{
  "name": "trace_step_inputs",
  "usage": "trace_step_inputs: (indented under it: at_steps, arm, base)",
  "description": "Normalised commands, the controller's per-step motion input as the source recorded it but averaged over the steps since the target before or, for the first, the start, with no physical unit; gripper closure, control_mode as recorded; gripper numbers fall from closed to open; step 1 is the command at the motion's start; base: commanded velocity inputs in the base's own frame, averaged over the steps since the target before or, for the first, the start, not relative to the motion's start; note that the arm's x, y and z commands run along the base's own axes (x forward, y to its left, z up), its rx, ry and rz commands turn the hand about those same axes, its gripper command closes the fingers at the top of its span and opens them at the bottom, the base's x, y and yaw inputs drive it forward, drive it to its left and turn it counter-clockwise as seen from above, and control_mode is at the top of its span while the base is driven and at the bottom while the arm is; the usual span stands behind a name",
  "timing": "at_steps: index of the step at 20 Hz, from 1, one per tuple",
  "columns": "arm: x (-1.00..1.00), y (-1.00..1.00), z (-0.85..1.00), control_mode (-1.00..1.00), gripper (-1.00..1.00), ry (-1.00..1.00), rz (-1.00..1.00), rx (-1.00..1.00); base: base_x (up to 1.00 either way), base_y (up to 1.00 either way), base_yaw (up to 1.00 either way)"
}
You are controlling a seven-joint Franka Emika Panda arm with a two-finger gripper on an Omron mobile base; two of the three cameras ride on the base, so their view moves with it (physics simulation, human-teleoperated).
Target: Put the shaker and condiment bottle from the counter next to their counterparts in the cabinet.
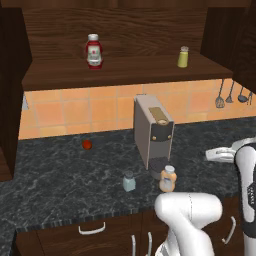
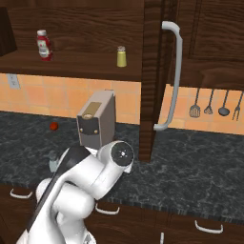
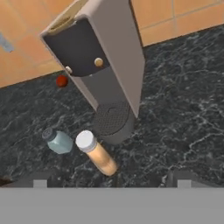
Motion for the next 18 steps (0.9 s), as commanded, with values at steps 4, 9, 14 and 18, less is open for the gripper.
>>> trace_step_inputs:
  at_steps: [4, 9, 14, 18]
  arm:
    - [-0.42, 0.00, -0.98, -1.00, -1.00, -0.30, 0.00, 0.17]
    - [0.52, 0.01, -0.44, -1.00, -1.00, -0.11, 0.21, 0.08]
    - [0.15, -0.24, -0.36, -1.00, -1.00, -0.37, 0.53, 0.24]
    - [0.00, -0.74, 0.12, -1.00, -1.00, -0.40, 0.62, 0.27]
  base:
    - [0.00, 0.00, 0.00]
    - [0.00, 0.00, 0.00]
    - [0.00, 0.00, 0.00]
    - [0.00, 0.00, 0.00]
